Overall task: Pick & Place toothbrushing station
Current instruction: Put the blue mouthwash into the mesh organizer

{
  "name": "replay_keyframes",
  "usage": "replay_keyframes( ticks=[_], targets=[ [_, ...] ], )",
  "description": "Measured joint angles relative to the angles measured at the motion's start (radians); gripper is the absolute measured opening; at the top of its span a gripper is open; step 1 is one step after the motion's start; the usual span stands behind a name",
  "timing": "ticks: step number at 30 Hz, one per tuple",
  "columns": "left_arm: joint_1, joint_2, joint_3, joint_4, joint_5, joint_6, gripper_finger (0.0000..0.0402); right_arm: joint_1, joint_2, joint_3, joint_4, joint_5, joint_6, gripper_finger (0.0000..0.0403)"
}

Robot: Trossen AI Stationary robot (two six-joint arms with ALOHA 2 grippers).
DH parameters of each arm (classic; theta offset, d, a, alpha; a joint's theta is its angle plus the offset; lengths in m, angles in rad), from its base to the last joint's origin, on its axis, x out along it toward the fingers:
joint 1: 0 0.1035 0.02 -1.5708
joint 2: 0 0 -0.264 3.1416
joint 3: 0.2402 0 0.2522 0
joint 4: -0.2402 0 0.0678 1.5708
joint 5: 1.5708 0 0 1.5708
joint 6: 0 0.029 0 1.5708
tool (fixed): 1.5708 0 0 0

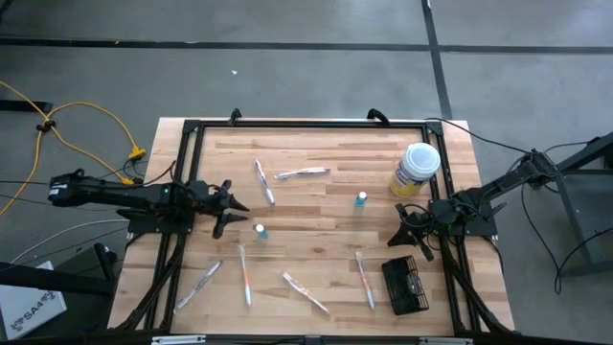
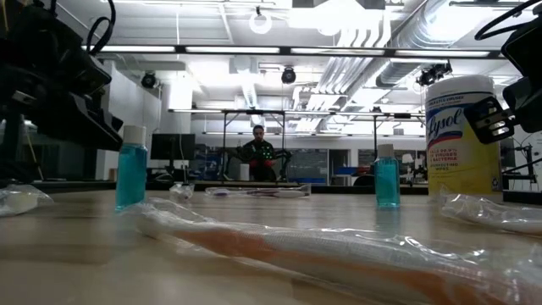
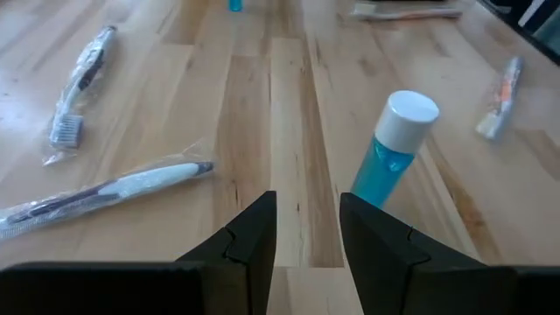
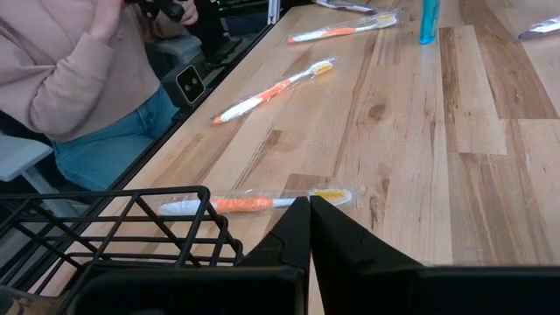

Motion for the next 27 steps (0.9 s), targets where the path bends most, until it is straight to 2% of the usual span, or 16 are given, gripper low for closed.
replay_keyframes(
  ticks=[19,27],
  targets=[
    [-0.35,0.01,-0.019,0.04,-0.433,-0.186,0.0122,0.0,0.0,0.0,0.0,0.0,0.0,0.0002],
    [-0.426,0.101,-0.02,0.111,-0.515,-0.233,0.0122,0.0,0.0,0.0,0.0,0.0,0.0,0.0002]
  ],
)
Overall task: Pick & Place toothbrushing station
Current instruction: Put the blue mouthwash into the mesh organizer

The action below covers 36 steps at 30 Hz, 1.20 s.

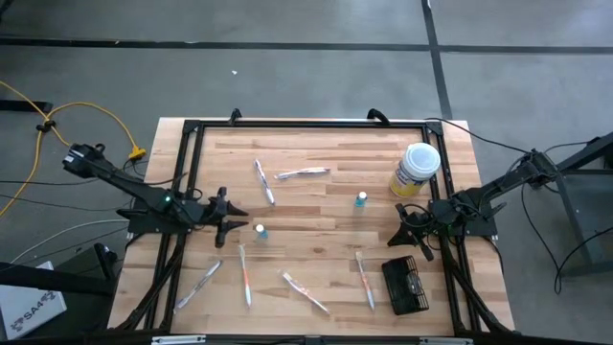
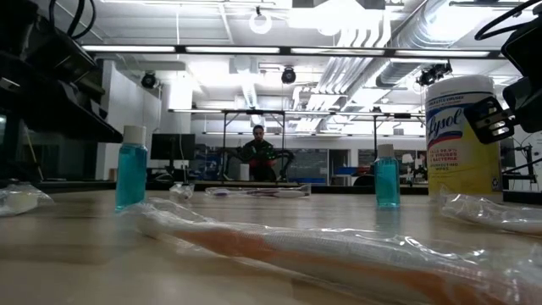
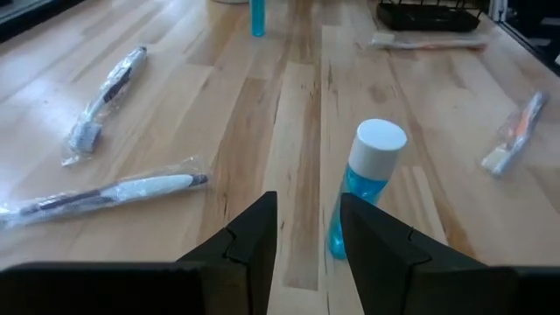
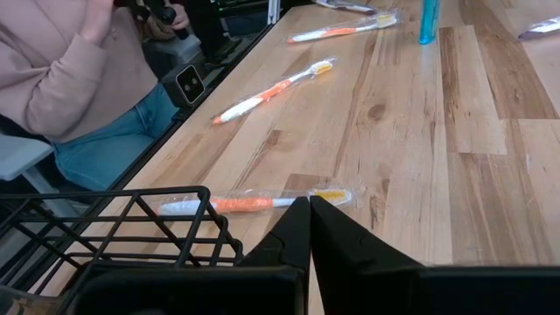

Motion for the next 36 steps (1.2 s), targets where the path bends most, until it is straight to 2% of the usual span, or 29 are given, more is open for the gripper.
replay_keyframes(
  ticks=[8,21,28,36],
  targets=[
    [-0.019,0.137,-0.001,0.036,-0.004,-0.09,0.0122,0.0,0.0,0.0,0.0,0.0,0.0,0.0002],
    [-0.019,0.218,-0.001,0.075,0.079,-0.093,0.0122,0.0,0.0,0.0,0.0,0.0,0.0,0.0002],
    [-0.018,0.28,-0.001,0.141,0.111,-0.086,0.0122,0.0,0.0,0.0,0.0,0.0,0.0,0.0002],
    [-0.018,0.421,-0.002,0.269,0.119,-0.095,0.0122,0.0,0.0,0.0,0.0,0.0,0.0,0.0002]
  ],
)
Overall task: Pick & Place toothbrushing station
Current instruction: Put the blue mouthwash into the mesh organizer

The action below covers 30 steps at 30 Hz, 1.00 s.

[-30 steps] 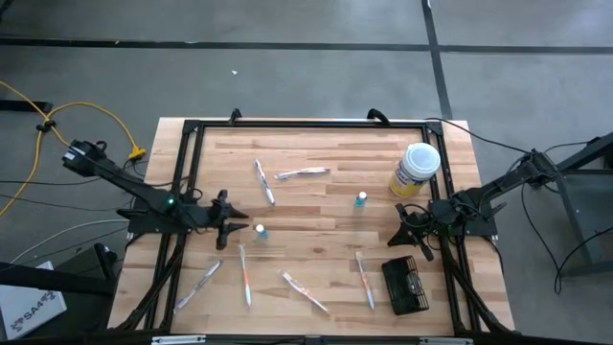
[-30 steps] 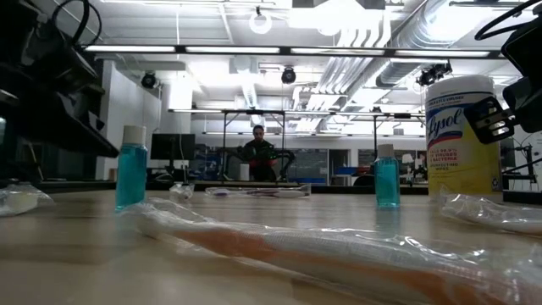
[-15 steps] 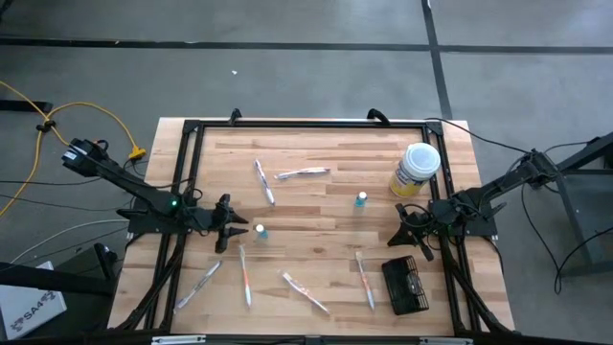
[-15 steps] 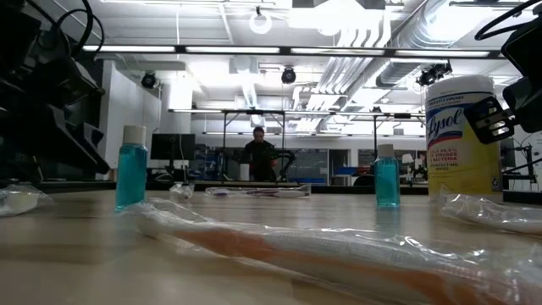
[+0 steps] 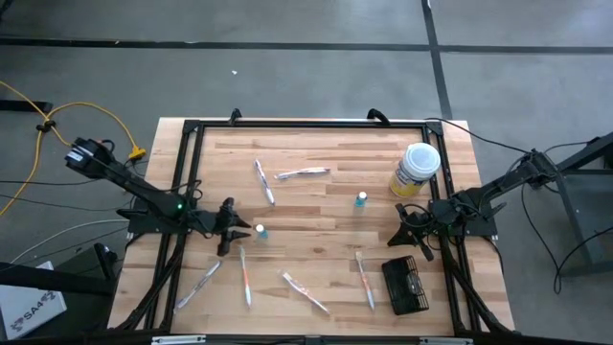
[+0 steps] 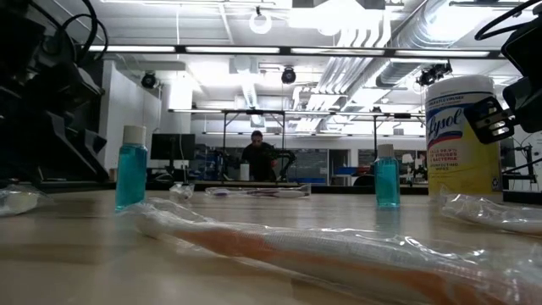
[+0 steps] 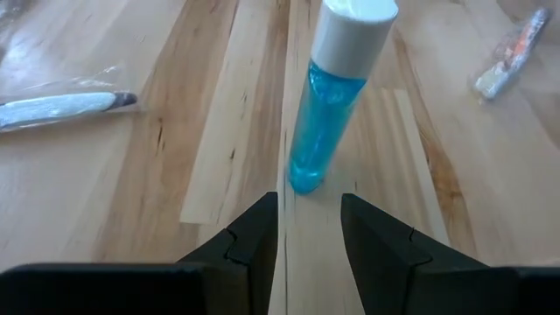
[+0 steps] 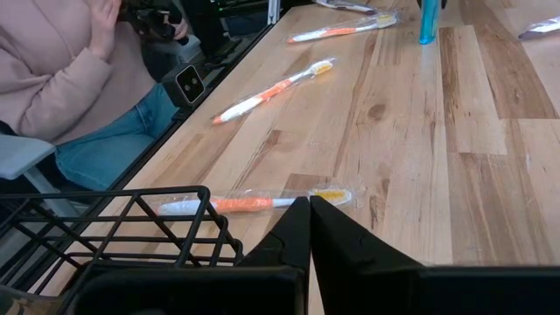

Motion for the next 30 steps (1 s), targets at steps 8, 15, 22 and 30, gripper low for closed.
replay_keyframes(
  ticks=[8,15,22,30],
  targets=[
    [0.0,0.171,0.002,0.16,0.0,-0.002,0.0122,0.0,0.0,0.0,0.0,0.0,0.0,0.0002],
    [0.002,0.278,0.003,0.284,0.0,-0.002,0.0122,0.0,0.0,0.0,0.0,0.0,0.0,0.0002],
    [0.033,0.339,0.004,0.359,-0.001,0.002,0.0122,0.0,0.0,0.0,0.0,0.0,0.0,0.0002],
    [0.038,0.361,0.02,0.386,0.0,0.025,0.0122,0.0,0.0,0.0,0.0,0.0,0.0,0.0002]
  ],
)
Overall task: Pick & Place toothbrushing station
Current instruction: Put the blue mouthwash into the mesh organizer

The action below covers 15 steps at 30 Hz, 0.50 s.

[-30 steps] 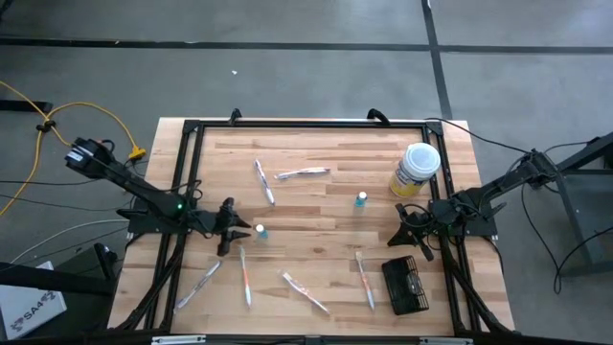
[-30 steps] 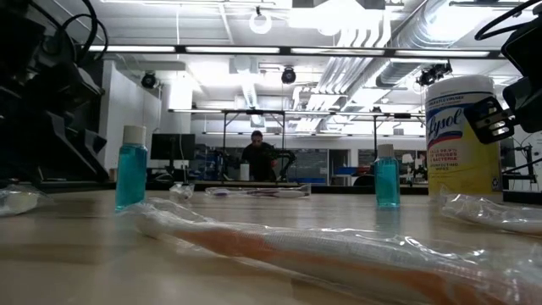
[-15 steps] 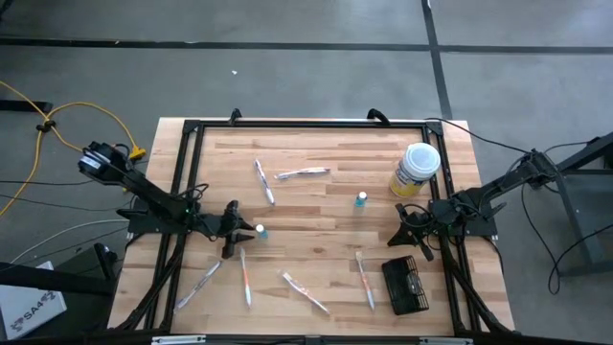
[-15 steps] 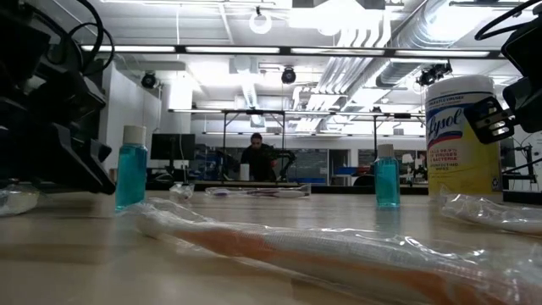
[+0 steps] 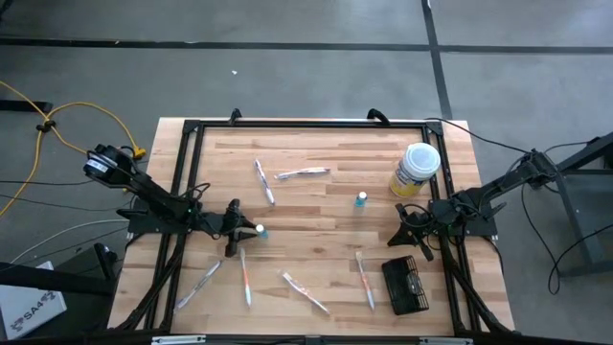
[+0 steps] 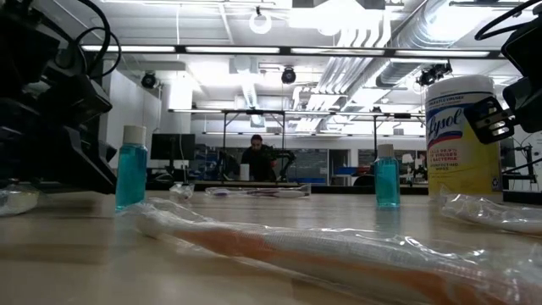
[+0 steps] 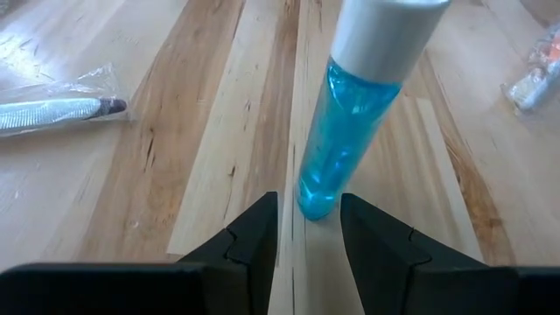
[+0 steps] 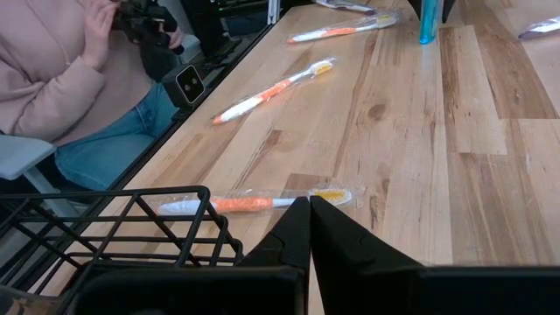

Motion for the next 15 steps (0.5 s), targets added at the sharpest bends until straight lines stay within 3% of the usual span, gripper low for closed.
replay_keyframes(
  ticks=[15],
  targets=[
    [0.0,0.0,0.006,-0.002,0.019,0.011,0.0122,0.0,0.0,0.0,0.0,0.0,0.0,0.0002]
  ],
)
